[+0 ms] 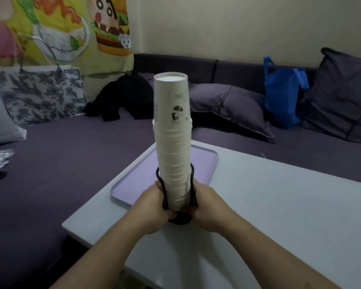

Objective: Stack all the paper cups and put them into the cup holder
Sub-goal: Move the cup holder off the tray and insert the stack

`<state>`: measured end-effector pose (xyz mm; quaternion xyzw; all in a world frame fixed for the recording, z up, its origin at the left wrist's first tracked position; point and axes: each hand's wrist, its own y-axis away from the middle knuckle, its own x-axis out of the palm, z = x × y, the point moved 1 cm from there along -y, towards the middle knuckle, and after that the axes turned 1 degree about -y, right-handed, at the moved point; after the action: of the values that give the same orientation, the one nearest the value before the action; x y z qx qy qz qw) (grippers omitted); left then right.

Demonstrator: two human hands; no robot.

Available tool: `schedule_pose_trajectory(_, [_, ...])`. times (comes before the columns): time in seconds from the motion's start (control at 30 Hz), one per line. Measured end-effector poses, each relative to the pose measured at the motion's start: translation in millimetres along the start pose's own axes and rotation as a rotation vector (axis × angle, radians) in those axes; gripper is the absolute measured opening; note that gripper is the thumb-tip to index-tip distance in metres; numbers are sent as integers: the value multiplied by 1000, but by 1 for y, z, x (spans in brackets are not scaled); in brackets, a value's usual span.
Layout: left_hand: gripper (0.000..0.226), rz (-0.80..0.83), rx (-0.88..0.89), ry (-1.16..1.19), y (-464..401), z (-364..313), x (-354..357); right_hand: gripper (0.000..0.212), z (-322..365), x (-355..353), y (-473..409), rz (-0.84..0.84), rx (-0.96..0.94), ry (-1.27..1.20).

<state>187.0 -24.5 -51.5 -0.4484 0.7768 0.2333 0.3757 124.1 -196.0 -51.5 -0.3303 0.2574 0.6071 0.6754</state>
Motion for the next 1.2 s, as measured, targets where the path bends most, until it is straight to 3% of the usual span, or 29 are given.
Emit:
schedule_pose_trajectory(0.37, [62,-10,-15,34,-19,9,-3,45,-12,16,-24,-19,1,-81])
schedule_pose_trajectory(0.5, [75,-60,36,134,-17,8,-3,48,-13,15,-29,-27,-26,-114])
schedule_pose_trajectory(0.67, [74,-105,59,226,-15,10,1,60,-24,18,-34,-40,22,-201])
schedule_pose_trajectory(0.93, [78,-12,19,199,-11,13,-2,82,-27,13,-31,9,91,-190])
schedule_pose_trajectory(1.2, [79,-2,49,191,-11,16,0,86,-24,13,-31,16,49,-196])
